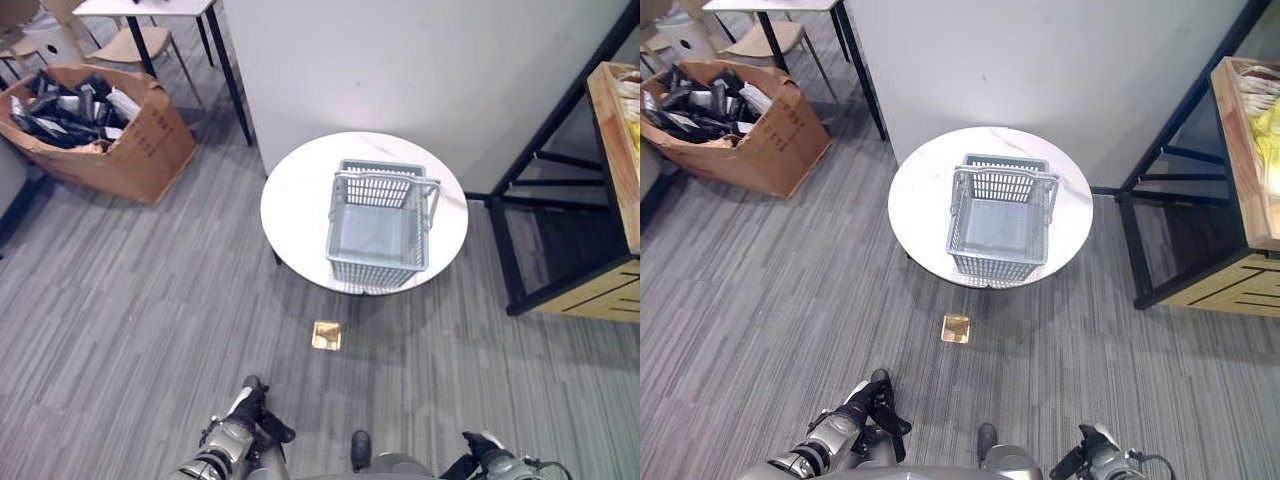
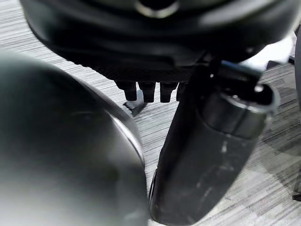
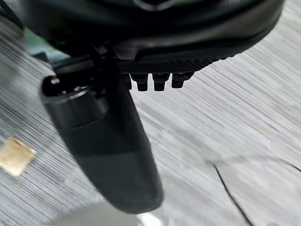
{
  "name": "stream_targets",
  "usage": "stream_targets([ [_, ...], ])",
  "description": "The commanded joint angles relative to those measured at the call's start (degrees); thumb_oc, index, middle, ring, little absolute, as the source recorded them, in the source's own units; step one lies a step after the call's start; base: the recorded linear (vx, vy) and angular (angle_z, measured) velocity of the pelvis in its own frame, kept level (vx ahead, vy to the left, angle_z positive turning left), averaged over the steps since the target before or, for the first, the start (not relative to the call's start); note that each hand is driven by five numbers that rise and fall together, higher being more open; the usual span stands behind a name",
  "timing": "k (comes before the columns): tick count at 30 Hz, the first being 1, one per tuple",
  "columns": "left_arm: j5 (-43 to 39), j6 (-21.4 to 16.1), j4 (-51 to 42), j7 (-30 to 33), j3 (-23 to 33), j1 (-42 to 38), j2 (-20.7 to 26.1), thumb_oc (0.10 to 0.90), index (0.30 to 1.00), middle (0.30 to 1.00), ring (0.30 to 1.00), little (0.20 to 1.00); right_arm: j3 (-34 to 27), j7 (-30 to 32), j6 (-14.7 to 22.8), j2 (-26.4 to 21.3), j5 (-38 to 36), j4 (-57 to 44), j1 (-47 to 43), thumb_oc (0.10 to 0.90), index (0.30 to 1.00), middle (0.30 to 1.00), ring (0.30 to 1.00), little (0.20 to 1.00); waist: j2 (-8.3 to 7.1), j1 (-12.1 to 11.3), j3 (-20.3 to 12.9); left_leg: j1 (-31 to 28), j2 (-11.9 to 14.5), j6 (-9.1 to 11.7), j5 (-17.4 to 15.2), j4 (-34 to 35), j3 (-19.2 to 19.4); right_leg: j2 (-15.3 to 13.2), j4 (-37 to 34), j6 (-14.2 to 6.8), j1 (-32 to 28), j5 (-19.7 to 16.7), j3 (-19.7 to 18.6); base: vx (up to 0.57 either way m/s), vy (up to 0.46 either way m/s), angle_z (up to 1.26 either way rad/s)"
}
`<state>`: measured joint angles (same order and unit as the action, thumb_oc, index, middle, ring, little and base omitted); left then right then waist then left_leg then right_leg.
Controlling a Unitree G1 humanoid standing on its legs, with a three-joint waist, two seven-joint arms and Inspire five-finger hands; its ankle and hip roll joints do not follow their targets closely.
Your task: Get the vegetables into the basket
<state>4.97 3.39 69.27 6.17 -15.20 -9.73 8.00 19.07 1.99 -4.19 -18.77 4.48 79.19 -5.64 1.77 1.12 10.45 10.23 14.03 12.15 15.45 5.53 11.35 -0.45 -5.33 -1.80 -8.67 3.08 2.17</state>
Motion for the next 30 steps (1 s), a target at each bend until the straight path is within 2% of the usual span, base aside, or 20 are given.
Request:
stream_targets([
  [1, -0.59, 0.75, 1.24, 1.07, -1.52, 1.73, 3.66, 0.900, 1.000, 1.000, 1.000, 1.000, -0.21, 0.08, 0.17, 0.00, 1.48, -2.05, -1.10, 0.900, 1.000, 1.000, 1.000, 1.000, -2.28, -1.35, 1.32, 2.14, -1.50, -0.98, 1.12, -2.29, 0.82, -7.51, 0.97, -6.77, -4.62, 2.25, -0.43, 0.30, 0.196, -0.79],
  [2, -0.12, 0.81, 1.29, 0.94, -1.54, 1.81, 4.16, 0.900, 1.000, 1.000, 1.000, 1.000, -0.76, -0.06, 0.12, 0.69, 0.86, -2.23, -1.16, 0.900, 1.000, 1.000, 1.000, 1.000, -3.25, -1.05, 0.46, 1.41, -2.69, -2.66, -0.37, -3.25, 2.70, -8.74, 2.86, -7.60, -3.60, 1.52, -1.87, 0.29, 0.198, -0.50],
  [7, 0.15, 0.95, 0.86, 1.09, -1.79, 1.43, 5.20, 0.900, 1.000, 1.000, 1.000, 1.000, 1.13, -0.16, 0.08, 1.94, 2.15, -3.72, -2.42, 0.900, 1.000, 1.000, 1.000, 1.000, -4.90, -1.58, -0.75, 0.31, -4.42, -4.84, -2.57, -3.05, 6.75, -10.17, 4.88, -9.19, 0.04, -0.78, -4.07, 0.15, 0.155, -0.33],
  [10, -0.05, 1.01, 1.32, 1.03, -1.26, 1.64, 5.45, 0.900, 1.000, 1.000, 1.000, 1.000, 1.29, -0.38, 0.05, 2.62, 1.77, -4.97, -2.91, 0.900, 1.000, 1.000, 1.000, 1.000, -5.94, -1.35, -1.29, -1.20, -6.45, -6.12, -4.33, -2.13, 8.70, -11.27, 5.90, -10.89, 1.69, -5.21, -4.65, 0.14, 0.147, -0.39],
  [19, 0.34, 1.21, 2.02, 0.77, -1.07, 1.55, 5.78, 0.900, 1.000, 1.000, 1.000, 1.000, 1.39, -0.74, -0.08, 2.84, 2.10, -4.99, -3.07, 0.900, 1.000, 1.000, 1.000, 1.000, -6.98, -1.45, -1.61, -3.25, -9.49, -7.78, -7.07, -1.42, 9.45, -12.49, 8.15, -12.84, 2.48, -11.28, -5.55, 0.07, 0.087, -0.10],
  [22, 0.50, 1.35, 2.11, 0.55, -0.85, 1.15, 6.42, 0.900, 1.000, 1.000, 1.000, 1.000, 1.63, -0.84, -0.09, 2.57, 2.41, -4.98, -3.52, 0.900, 1.000, 1.000, 1.000, 1.000, -6.50, -1.73, -0.49, -5.56, -10.58, -9.57, -9.30, -0.81, 9.66, -12.13, 19.30, -13.16, 7.23, -15.79, -4.70, 0.02, 0.155, -0.16],
  [24, 0.26, 1.53, 2.49, 0.55, -0.84, 0.75, 6.68, 0.900, 1.000, 1.000, 1.000, 1.000, 1.60, -0.65, -0.04, 2.50, 1.94, -5.31, -3.77, 0.900, 1.000, 1.000, 1.000, 1.000, -5.54, -0.77, 0.81, -7.59, -10.20, -9.50, -10.58, -0.53, 9.18, -11.64, 22.64, -12.85, 11.60, -17.27, -4.32, 0.09, 0.120, -0.20],
  [26, 0.13, 1.42, 2.82, 0.48, -0.59, 0.13, 7.00, 0.900, 1.000, 1.000, 1.000, 1.000, 1.71, -0.59, -0.10, 2.76, 1.66, -5.53, -3.92, 0.900, 1.000, 1.000, 1.000, 1.000, -5.33, 0.52, 2.14, -10.03, -9.89, -8.43, -11.50, -0.53, 8.45, -12.90, 18.96, -11.83, 15.11, -15.91, -1.54, 0.26, -0.017, -0.03],
  [27, 0.01, 1.21, 2.99, 0.76, -0.47, -0.08, 6.98, 0.900, 1.000, 1.000, 1.000, 1.000, 1.95, -0.44, -0.06, 3.02, 1.49, -5.78, -4.29, 0.900, 1.000, 1.000, 1.000, 1.000, -5.61, 1.96, 3.64, -11.61, -9.95, -7.65, -11.91, -0.53, 7.38, -12.85, 13.68, -11.80, 18.90, -17.66, -2.26, 0.35, -0.073, 0.10],
  [28, -0.04, 1.09, 3.14, 0.88, -0.48, -0.17, 6.96, 0.900, 1.000, 1.000, 1.000, 1.000, 2.27, -0.46, -0.05, 3.09, 1.40, -5.86, -4.62, 0.900, 1.000, 1.000, 1.000, 1.000, -5.61, 3.19, 4.47, -13.00, -9.94, -7.33, -12.94, -0.53, 6.41, -11.70, 10.16, -12.21, 21.31, -17.93, -3.75, 0.31, -0.066, 0.24],
  [30, 0.09, 1.01, 3.00, 0.89, -0.51, -0.08, 7.10, 0.900, 1.000, 1.000, 1.000, 1.000, 2.20, -0.36, 0.08, 3.10, 1.06, -6.14, -4.45, 0.900, 1.000, 1.000, 1.000, 1.000, -5.88, 4.06, 4.79, -14.14, -9.86, -7.10, -13.47, -0.53, 5.63, -10.37, 8.28, -12.90, 22.66, -17.89, -5.58, 0.20, -0.015, 0.31],
])
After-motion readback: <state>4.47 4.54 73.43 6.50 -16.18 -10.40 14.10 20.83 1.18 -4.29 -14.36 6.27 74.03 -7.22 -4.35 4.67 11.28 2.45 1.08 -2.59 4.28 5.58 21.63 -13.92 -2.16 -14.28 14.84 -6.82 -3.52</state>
